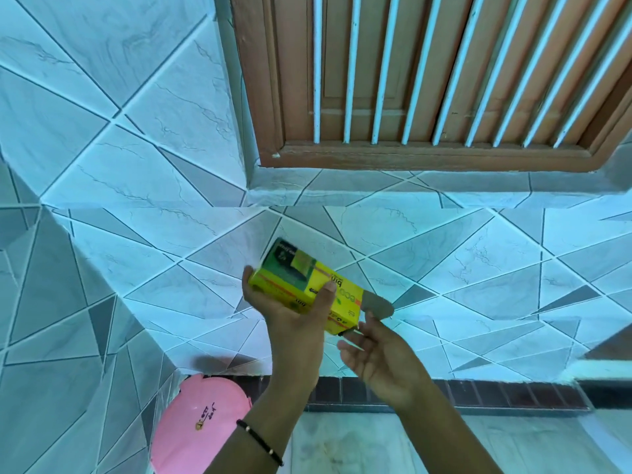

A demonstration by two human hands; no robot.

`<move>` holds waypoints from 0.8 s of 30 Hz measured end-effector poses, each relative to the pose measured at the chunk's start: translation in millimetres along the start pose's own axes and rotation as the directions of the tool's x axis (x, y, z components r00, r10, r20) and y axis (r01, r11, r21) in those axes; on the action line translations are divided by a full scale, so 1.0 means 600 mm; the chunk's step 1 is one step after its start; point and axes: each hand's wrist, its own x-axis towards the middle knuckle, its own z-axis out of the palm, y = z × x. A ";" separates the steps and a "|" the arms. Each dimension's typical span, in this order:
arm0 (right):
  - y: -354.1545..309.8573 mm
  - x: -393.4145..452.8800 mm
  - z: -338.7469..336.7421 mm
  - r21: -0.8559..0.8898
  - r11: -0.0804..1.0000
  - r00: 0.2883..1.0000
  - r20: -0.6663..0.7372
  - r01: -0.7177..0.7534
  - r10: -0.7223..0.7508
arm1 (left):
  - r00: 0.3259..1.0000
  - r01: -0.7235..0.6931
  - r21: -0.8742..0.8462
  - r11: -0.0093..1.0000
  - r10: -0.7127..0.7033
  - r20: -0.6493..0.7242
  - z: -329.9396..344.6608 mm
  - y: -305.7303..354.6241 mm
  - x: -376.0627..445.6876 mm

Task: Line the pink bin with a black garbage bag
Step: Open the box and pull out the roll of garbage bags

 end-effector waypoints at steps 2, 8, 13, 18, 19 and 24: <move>0.008 -0.001 0.006 0.155 0.982 0.991 0.094 -0.107 0.093 | 0.991 -0.103 0.073 0.992 0.096 0.088 0.005 0.006 -0.003; 0.003 0.003 0.011 0.264 0.962 0.993 0.116 -0.066 0.036 | 0.983 -0.147 0.136 0.980 0.129 0.133 0.004 0.009 -0.002; 0.009 0.011 0.000 0.285 0.951 0.989 0.124 -0.118 0.085 | 0.979 -0.172 0.103 0.980 0.158 0.127 0.004 0.023 0.014; 0.000 0.022 -0.003 0.270 0.959 0.970 0.240 -0.089 0.022 | 0.980 -0.186 0.062 0.981 0.180 0.090 0.002 0.028 0.037; -0.002 0.024 -0.003 0.259 0.963 0.968 0.251 -0.077 0.009 | 0.979 -0.189 0.062 0.980 0.183 0.091 0.003 0.029 0.040; -0.018 0.034 -0.010 0.284 0.959 0.979 0.196 -0.004 -0.054 | 0.981 -0.184 0.013 0.983 0.183 0.061 0.010 0.036 0.062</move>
